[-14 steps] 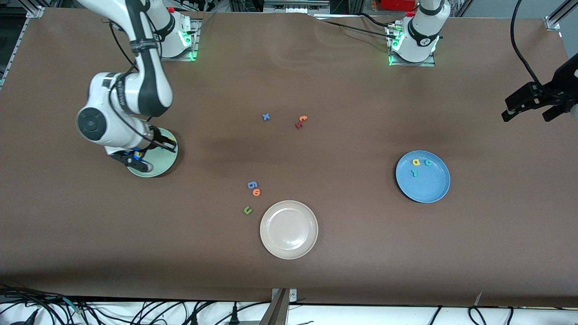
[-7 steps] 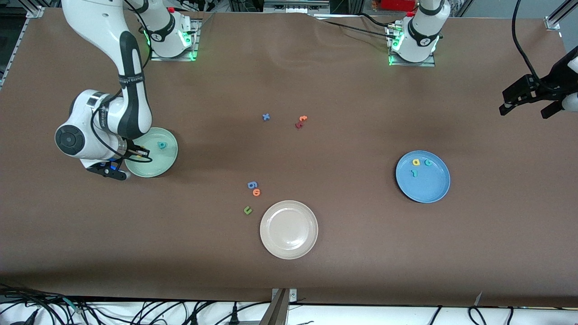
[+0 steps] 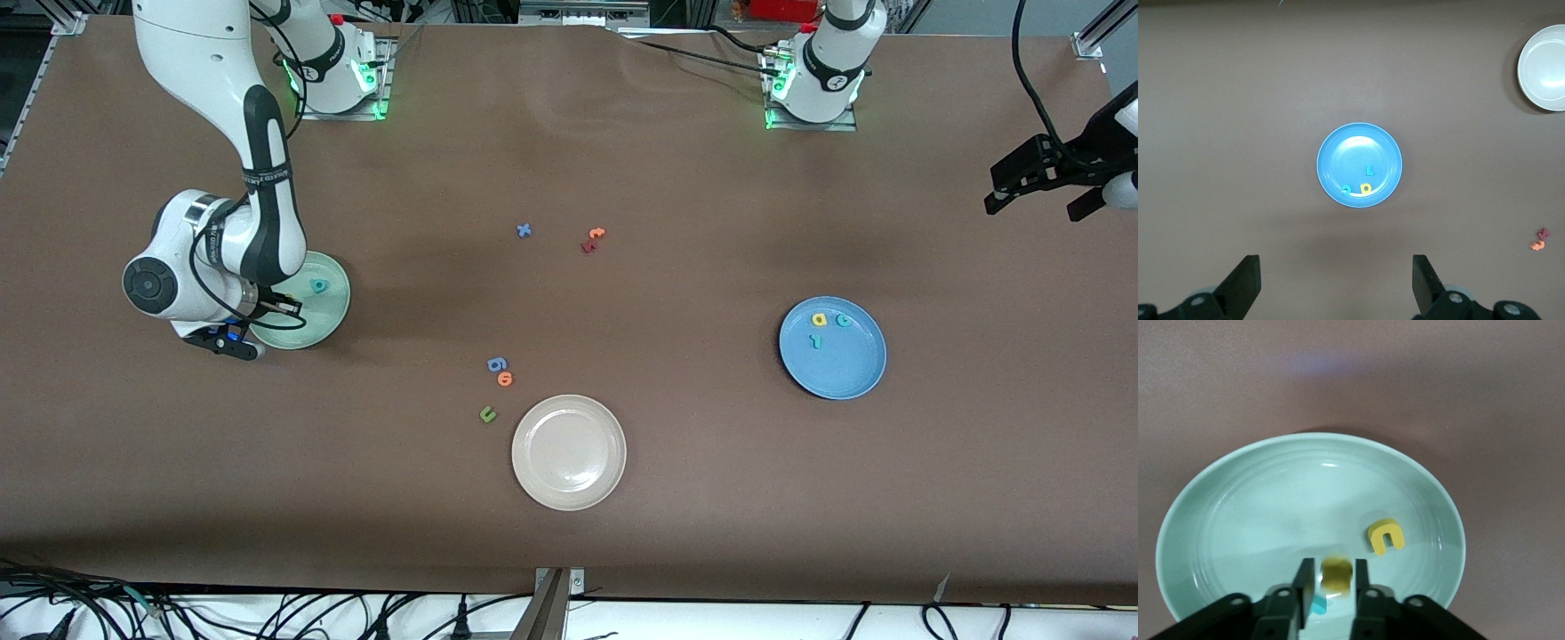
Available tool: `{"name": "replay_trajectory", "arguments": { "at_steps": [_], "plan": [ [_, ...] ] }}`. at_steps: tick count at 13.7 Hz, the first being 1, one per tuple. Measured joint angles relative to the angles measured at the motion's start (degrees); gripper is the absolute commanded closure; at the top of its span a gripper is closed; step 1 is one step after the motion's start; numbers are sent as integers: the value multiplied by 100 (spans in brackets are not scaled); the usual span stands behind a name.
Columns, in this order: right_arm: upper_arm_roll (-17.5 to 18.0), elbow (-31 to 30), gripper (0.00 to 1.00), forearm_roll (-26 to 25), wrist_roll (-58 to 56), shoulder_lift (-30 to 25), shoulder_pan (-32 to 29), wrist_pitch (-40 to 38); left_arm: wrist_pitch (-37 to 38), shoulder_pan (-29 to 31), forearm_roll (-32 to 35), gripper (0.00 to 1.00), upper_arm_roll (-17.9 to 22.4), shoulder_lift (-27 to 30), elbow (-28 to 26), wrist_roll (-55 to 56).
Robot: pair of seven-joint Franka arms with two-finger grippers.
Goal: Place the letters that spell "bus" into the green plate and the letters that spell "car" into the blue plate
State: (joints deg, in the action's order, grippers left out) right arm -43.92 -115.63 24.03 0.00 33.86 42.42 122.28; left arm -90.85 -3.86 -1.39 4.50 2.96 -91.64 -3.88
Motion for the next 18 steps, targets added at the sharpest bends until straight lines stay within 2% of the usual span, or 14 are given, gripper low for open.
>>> {"name": "replay_trajectory", "arguments": {
  "at_steps": [2, 7, 10, 12, 18],
  "plan": [
    [0, 18, 2, 5, -3, 0, -2, 1, 56, 0, 2, 0, 2, 0, -14, -3],
    [-65, 172, 1, 40, -3, -243, -3, -230, 193, 1, 2, 0, 0, 0, -26, -17],
    [-401, 559, 1, 36, -9, -709, -4, -1212, 197, 12, 2, 0, 1, 0, -27, -18],
    [-686, 1131, 1, -20, -20, -895, -9, -2104, 197, 14, 3, 0, 1, 0, -27, -19],
    [-1105, 2669, 1, -119, -19, -957, -7, -3766, 198, 13, 3, 0, -5, 0, -27, -23]
  ]
}}
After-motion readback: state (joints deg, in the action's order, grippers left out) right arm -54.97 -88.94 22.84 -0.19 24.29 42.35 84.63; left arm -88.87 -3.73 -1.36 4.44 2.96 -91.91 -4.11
